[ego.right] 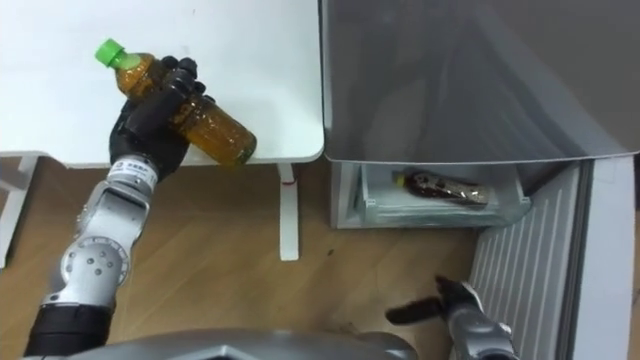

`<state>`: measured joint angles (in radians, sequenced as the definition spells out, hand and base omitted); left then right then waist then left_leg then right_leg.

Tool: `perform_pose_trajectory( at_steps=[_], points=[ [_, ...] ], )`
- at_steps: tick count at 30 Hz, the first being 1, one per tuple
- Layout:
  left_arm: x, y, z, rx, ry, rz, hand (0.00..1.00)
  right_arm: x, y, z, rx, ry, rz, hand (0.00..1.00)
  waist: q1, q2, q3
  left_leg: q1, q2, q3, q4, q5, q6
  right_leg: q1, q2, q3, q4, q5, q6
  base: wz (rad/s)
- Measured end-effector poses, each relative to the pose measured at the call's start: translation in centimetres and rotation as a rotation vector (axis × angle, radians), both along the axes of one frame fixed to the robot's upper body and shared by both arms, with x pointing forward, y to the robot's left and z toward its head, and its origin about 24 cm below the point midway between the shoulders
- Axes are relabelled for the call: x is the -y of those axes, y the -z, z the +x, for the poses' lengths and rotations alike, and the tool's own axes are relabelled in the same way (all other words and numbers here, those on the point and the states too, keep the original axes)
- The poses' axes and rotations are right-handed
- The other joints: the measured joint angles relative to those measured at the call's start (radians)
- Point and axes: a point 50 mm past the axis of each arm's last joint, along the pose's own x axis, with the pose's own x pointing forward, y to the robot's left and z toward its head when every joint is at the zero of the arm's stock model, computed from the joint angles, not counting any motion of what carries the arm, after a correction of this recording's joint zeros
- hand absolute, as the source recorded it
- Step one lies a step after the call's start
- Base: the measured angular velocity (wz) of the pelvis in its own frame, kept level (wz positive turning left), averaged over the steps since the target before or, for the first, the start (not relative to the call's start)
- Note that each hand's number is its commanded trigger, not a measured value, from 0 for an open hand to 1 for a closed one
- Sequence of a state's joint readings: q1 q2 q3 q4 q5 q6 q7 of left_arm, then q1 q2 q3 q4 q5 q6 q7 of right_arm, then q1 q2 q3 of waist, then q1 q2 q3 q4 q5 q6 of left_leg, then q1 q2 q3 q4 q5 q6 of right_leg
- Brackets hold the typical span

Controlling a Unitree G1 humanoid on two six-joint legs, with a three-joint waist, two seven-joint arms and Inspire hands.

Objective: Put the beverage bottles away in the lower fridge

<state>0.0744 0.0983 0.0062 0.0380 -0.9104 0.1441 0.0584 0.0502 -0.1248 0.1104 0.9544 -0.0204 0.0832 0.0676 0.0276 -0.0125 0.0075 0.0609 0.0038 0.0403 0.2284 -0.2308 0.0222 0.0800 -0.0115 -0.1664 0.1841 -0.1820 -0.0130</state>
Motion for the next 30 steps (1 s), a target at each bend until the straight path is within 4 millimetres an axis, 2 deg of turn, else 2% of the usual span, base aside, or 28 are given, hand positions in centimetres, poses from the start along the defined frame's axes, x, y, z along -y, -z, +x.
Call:
perform_pose_trajectory(
  at_steps=[5, 9, 11, 14, 18, 20, 25, 30],
  points=[
    [0.7, 0.2, -0.2, 0.001, 0.057, 0.062, 1.0, -2.5, -1.2, 2.0, 0.085, -0.175, 0.086, 0.0, 0.008, -0.011, 0.0017, -0.004, 0.001, -0.001, -0.001, 0.0, 0.0, 0.001, -0.004, -0.014, 0.002, 0.0, 0.0, 0.09],
    [0.6, 0.9, -1.0, -0.017, 0.104, 0.152, 1.0, -4.3, -2.6, 3.7, 0.168, -0.278, 0.139, 0.0, 0.008, -0.036, -0.0011, -0.002, 0.001, 0.0, 0.002, 0.0, 0.0, 0.004, -0.005, -0.013, 0.002, 0.0, 0.0, -0.01],
    [0.5, 1.1, -1.2, -0.023, 0.109, 0.177, 1.0, -4.7, -3.4, 4.3, 0.215, -0.312, 0.16, 0.0, 0.006, -0.042, -0.0013, -0.008, 0.001, 0.0, 0.008, 0.0, 0.0, 0.003, -0.006, -0.011, 0.002, 0.0, 0.0, 0.0],
    [0.5, 1.1, -1.2, -0.016, 0.122, 0.207, 1.0, -5.5, -4.8, 5.3, 0.273, -0.409, 0.168, 0.0, 0.006, -0.039, -0.0006, -0.006, 0.001, 0.001, 0.009, 0.0, 0.001, 0.009, -0.004, -0.004, 0.003, 0.0, 0.001, 0.0],
    [0.6, 1.0, -1.2, 0.0, 0.146, 0.202, 1.0, -6.0, -5.8, 5.9, 0.301, -0.508, 0.164, 0.0, 0.006, -0.02, 0.0054, 0.002, 0.003, -0.001, 0.005, -0.001, 0.001, 0.016, -0.003, -0.004, 0.007, 0.0, 0.0, 0.0],
    [0.8, 1.0, -1.2, 0.0, 0.152, 0.2, 1.0, -6.1, -6.1, 6.1, 0.304, -0.527, 0.169, 0.0, 0.006, -0.015, 0.0059, 0.0, 0.001, 0.0, 0.004, -0.001, 0.001, 0.01, -0.003, -0.004, 0.014, 0.0, 0.0, 0.0],
    [1.2, 1.1, -1.4, 0.018, 0.196, 0.186, 1.0, -6.5, -7.0, 6.7, 0.335, -0.556, 0.191, 0.0, 0.007, -0.02, 0.0024, -0.02, -0.001, 0.002, 0.019, 0.0, 0.001, -0.008, -0.004, -0.002, 0.019, -0.001, -0.001, 0.0],
    [1.5, 1.1, -1.5, 0.029, 0.22, 0.18, 1.0, -6.6, -7.0, 6.6, 0.327, -0.568, 0.206, 0.0, 0.007, -0.023, 0.0011, -0.024, 0.001, 0.004, 0.027, 0.0, 0.001, -0.01, -0.006, -0.002, 0.021, -0.001, 0.0, 0.0]
  ],
)
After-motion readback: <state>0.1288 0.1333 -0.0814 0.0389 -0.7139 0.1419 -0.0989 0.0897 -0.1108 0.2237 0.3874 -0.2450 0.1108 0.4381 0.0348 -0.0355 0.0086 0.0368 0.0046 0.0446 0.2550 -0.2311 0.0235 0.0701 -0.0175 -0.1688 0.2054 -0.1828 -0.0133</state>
